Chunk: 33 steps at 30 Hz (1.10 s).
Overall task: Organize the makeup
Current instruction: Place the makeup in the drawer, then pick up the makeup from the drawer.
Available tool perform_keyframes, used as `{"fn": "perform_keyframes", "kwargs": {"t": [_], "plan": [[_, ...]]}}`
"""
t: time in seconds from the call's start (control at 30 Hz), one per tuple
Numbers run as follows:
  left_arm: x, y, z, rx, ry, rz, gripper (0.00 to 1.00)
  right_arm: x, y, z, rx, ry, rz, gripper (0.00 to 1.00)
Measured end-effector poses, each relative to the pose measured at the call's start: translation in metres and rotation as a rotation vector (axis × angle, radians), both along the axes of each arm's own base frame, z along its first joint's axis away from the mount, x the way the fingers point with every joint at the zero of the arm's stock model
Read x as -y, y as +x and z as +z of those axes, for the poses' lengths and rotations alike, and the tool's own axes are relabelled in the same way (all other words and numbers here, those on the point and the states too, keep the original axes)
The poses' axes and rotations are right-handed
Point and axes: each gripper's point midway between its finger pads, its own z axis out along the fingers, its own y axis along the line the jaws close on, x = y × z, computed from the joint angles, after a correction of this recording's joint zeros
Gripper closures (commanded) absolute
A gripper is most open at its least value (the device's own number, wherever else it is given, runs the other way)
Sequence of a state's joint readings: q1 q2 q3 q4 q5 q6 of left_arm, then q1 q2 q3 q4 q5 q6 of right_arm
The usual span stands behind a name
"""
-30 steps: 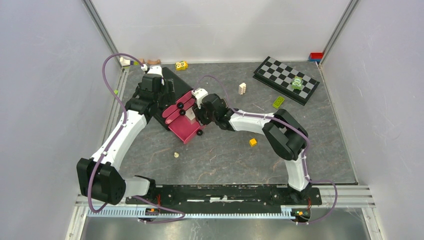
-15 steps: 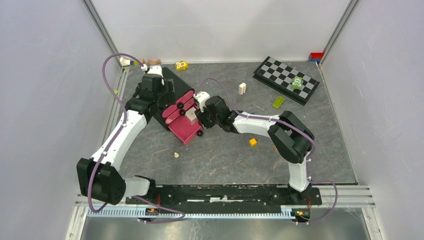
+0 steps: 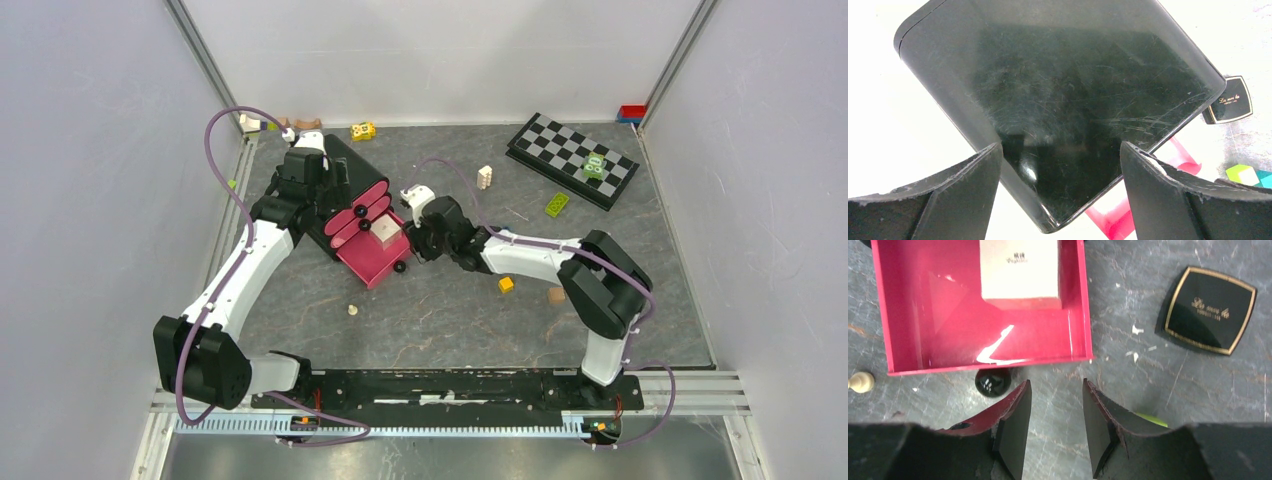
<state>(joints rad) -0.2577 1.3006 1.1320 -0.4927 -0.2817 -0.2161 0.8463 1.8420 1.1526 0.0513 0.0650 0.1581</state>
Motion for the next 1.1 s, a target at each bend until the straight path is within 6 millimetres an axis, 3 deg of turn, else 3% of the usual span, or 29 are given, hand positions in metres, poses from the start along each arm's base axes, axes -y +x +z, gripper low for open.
{"fn": "perform_keyframes", "kwargs": {"t": [0.23, 0.4, 0.63, 0.83, 0.97, 1.1], "plan": [[0.0, 0.0, 0.0, 0.0, 0.0, 0.0, 0.08, 0.016, -0.028, -0.01, -0.06, 0.067, -0.015, 0.26], [0.0, 0.0, 0.0, 0.001, 0.0, 0.0, 0.08, 0.017, -0.048, -0.025, -0.117, 0.1, 0.031, 0.24], [0.0, 0.0, 0.0, 0.0, 0.0, 0.0, 0.08, 0.004, -0.05, -0.015, -0.103, 0.165, 0.075, 0.23], [0.0, 0.0, 0.0, 0.0, -0.001, 0.0, 0.08, 0.0, -0.044, -0.007, -0.076, 0.159, 0.082, 0.11], [0.0, 0.0, 0.0, 0.0, -0.001, -0.001, 0.08, -0.016, -0.019, 0.023, 0.016, 0.159, 0.099, 0.02], [0.0, 0.001, 0.0, 0.0, -0.001, -0.001, 0.08, -0.036, 0.007, 0.053, 0.128, 0.16, 0.126, 0.02]]}}
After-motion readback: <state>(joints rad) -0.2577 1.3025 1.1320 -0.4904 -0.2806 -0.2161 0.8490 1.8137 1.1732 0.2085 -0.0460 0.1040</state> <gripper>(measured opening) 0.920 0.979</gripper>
